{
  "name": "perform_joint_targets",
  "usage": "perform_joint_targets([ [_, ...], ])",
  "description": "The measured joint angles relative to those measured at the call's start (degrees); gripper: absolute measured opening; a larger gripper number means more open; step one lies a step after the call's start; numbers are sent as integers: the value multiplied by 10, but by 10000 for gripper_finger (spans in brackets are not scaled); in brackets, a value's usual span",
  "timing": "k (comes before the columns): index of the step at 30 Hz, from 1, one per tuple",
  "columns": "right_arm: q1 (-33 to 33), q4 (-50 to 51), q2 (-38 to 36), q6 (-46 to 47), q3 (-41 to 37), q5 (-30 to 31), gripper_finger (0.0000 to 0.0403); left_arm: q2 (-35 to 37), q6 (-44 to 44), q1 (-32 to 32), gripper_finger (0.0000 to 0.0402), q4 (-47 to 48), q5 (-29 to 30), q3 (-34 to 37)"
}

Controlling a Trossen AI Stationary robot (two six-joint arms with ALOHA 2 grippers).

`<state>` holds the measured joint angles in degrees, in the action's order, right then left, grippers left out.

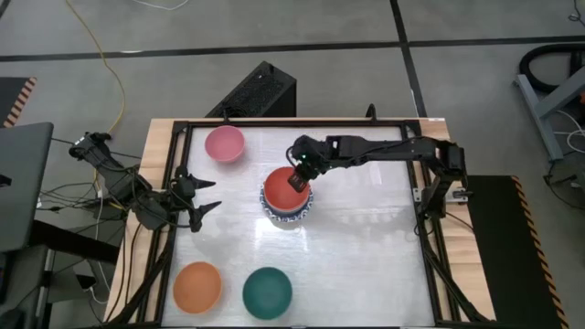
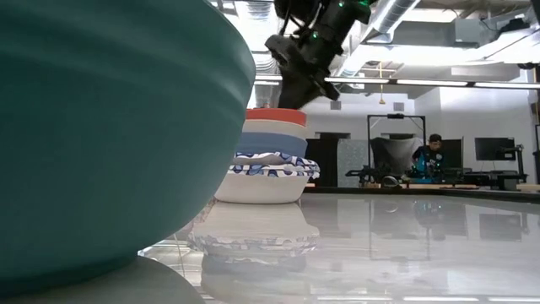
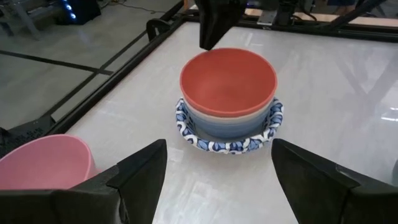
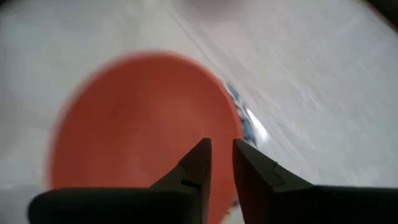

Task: Nest bowls inside each other
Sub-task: Stack the orange bowl on top of the white bowl, then stack the pink bowl on top of the orange bowl

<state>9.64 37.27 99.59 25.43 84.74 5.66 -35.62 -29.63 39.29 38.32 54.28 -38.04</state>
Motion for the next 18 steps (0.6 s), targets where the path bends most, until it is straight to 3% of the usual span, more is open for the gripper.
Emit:
perform_joint_targets([
  [6,-7,7,1,18,-37,19,60,0,-1,0,279,0,0,0],
  [18,-6,-67,-27,11,-44,19,58,0,-1,0,279,-2,4,0],
])
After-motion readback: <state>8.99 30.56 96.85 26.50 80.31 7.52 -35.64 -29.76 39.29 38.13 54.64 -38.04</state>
